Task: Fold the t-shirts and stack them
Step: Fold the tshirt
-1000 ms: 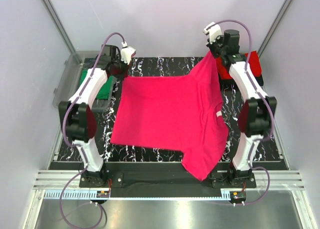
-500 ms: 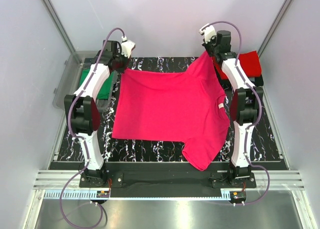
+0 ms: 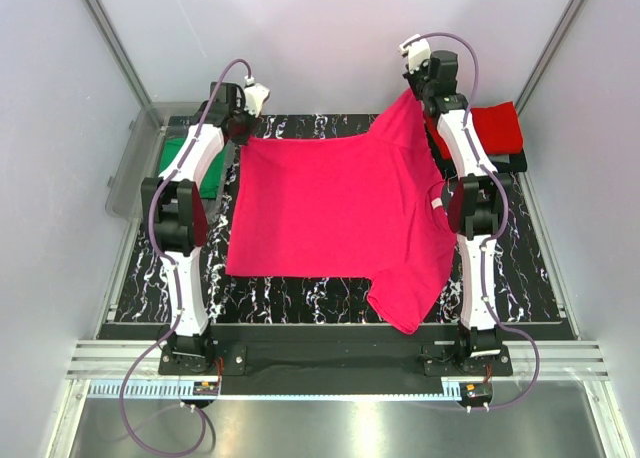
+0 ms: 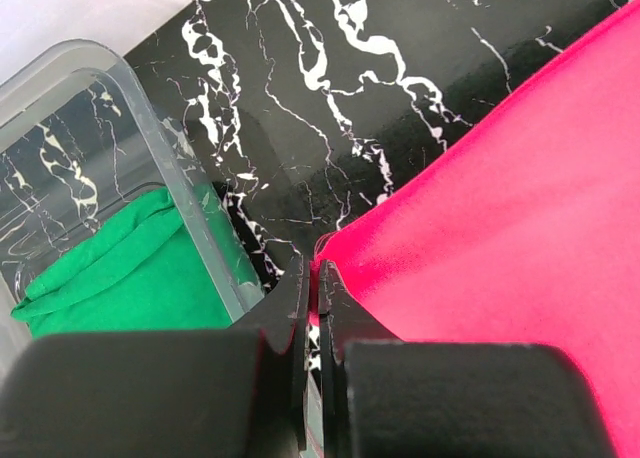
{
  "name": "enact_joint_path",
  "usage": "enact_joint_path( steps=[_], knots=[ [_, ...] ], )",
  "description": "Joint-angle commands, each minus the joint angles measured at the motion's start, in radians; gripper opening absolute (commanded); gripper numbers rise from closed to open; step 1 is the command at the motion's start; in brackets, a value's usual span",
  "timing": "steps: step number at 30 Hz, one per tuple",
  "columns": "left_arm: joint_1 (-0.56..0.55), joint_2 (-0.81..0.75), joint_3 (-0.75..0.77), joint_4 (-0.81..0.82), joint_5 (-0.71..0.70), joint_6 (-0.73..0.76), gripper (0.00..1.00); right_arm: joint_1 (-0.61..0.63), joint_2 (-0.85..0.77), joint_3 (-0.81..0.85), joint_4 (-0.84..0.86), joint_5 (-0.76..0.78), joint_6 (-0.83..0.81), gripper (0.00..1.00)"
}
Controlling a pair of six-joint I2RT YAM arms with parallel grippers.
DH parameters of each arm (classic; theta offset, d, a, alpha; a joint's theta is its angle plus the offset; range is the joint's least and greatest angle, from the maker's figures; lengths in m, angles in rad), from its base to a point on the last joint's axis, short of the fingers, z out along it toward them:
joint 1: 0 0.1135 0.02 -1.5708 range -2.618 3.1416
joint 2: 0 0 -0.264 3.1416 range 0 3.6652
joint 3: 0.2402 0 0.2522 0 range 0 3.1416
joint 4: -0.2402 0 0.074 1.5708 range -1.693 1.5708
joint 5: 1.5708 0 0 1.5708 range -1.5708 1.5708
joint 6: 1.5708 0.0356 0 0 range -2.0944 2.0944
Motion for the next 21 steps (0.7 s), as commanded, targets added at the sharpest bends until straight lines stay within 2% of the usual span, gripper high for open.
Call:
enact_joint_path(
  steps=[1, 10, 21],
  knots=[
    [0.003, -0.006, 0.052, 0.055, -0.016, 0.018, 0.0, 0.002, -0.036, 0.001, -0.013, 0.029, 0.022, 0.0],
    [0.002, -0.044, 0.024, 0.066, -0.021, 0.014, 0.0, -0.007, -0.198, -0.251, -0.01, 0.024, -0.009, 0.0],
    [0.003, -0.141, -0.118, 0.072, -0.001, 0.044, 0.0, -0.021, -0.422, -0.562, 0.041, 0.027, -0.037, 0.0]
  ],
)
